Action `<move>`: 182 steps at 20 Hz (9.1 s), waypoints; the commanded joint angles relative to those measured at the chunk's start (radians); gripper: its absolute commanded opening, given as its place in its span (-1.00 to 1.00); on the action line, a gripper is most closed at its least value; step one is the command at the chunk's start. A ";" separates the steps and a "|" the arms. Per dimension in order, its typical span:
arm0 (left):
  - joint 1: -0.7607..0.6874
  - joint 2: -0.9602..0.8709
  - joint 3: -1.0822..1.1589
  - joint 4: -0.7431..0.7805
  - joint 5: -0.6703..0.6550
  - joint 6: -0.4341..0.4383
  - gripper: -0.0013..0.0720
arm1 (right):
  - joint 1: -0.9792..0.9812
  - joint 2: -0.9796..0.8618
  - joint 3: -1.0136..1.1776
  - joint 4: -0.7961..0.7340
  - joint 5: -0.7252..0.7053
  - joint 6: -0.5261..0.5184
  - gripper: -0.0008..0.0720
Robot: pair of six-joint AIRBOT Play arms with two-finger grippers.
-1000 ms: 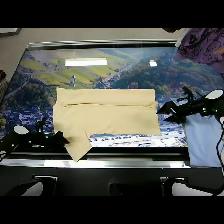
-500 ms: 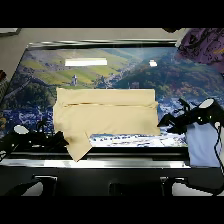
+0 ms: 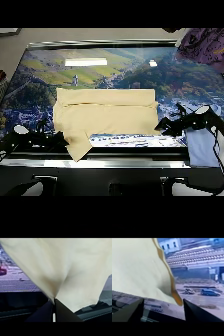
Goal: Fold the clothes and pants, and hang the long-sleeved shirts on hangers.
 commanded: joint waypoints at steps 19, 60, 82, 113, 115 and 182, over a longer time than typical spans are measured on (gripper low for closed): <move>0.128 0.307 0.202 0.327 -0.402 -0.175 -0.91 | 0.001 0.262 -0.073 -0.027 0.239 0.122 -0.88; -0.020 -0.687 1.310 0.257 -0.190 -0.139 0.93 | 0.038 -0.252 0.645 0.010 0.080 0.198 0.69; -0.077 -0.693 1.378 0.217 -0.243 -0.147 -0.93 | 0.125 -0.429 0.647 0.166 0.074 0.054 -0.89; -0.926 -1.108 1.424 -0.712 0.567 -0.232 -0.92 | 0.125 0.196 0.742 -0.353 0.231 0.391 -0.89; -0.867 -1.070 1.423 -0.649 0.480 -0.234 -0.92 | 0.125 0.193 0.742 -0.324 0.195 0.392 -0.89; -0.024 -0.385 1.418 0.259 -0.337 -0.266 -0.90 | 0.220 -0.400 0.359 0.489 -0.092 -0.203 -0.14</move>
